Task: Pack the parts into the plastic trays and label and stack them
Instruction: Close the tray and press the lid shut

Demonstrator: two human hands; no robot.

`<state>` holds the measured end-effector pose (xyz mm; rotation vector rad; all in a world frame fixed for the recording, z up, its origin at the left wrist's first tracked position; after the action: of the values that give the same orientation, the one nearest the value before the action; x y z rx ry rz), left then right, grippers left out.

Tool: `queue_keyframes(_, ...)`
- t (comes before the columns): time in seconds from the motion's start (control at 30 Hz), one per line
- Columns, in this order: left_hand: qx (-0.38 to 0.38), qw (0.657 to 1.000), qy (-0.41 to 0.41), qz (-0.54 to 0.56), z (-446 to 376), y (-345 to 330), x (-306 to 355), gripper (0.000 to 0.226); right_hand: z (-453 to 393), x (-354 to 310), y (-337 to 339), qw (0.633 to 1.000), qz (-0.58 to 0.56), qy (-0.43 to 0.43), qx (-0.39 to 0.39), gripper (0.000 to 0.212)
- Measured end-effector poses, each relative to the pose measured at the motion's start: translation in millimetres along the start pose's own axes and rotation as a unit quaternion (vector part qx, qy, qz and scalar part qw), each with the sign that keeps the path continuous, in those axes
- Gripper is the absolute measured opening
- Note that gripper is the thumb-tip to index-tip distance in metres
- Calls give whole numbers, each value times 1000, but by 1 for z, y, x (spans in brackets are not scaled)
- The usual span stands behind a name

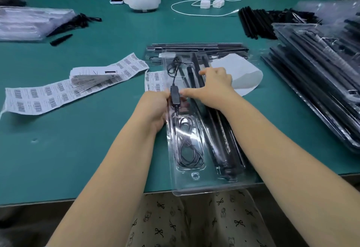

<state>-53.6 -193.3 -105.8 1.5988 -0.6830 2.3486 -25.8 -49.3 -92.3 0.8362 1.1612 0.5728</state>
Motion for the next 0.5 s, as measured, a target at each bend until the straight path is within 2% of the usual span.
queue_keyframes(0.23,-49,996,16,72,3,2,3,29,0,6,-3,996,-82,12,-33,79)
queue_keyframes(0.5,-41,995,15,87,3,2,2,31,1,-2,-1,1000,21,5,-6,81)
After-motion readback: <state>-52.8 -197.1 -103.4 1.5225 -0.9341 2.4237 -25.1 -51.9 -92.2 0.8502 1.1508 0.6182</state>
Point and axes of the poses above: each hand's wrist, its own z-axis away from the middle knuckle, its own y-axis out of the back of the hand, x = y × z, the point moved 1 cm from there along -z, towards the middle knuckle, and after that the axes turned 14 degrees about -x, right-handed, at the moved point
